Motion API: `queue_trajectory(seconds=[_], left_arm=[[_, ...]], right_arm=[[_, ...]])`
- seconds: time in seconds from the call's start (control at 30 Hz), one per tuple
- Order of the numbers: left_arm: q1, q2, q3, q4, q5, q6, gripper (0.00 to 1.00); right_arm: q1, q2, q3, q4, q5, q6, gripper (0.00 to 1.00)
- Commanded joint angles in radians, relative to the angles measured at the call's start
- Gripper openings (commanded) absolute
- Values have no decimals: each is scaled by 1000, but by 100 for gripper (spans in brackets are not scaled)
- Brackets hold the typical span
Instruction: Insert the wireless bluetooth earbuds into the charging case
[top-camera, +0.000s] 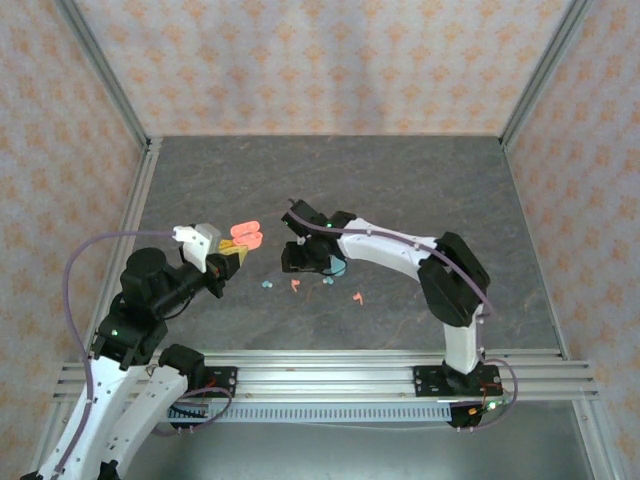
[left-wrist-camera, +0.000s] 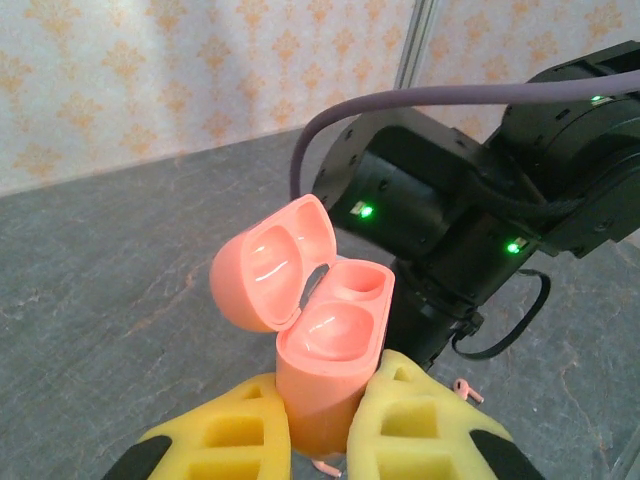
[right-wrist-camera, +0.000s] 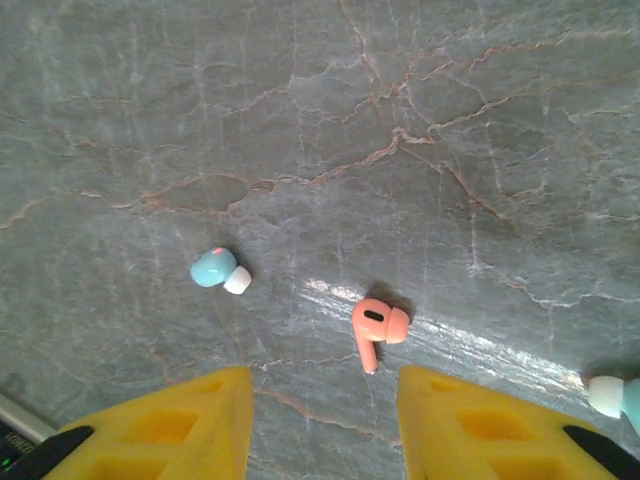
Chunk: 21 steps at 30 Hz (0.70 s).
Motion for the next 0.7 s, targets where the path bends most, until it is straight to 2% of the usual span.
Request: queue_trajectory(seconds=[0.0, 0.67], left_arm=[[-10, 4, -1, -15, -17, 32, 0], [-11, 25, -2, -34, -15, 43, 0]], right_arm=[[4, 60, 55, -85, 36, 27, 43], [5, 177, 113, -133, 7, 34, 44]])
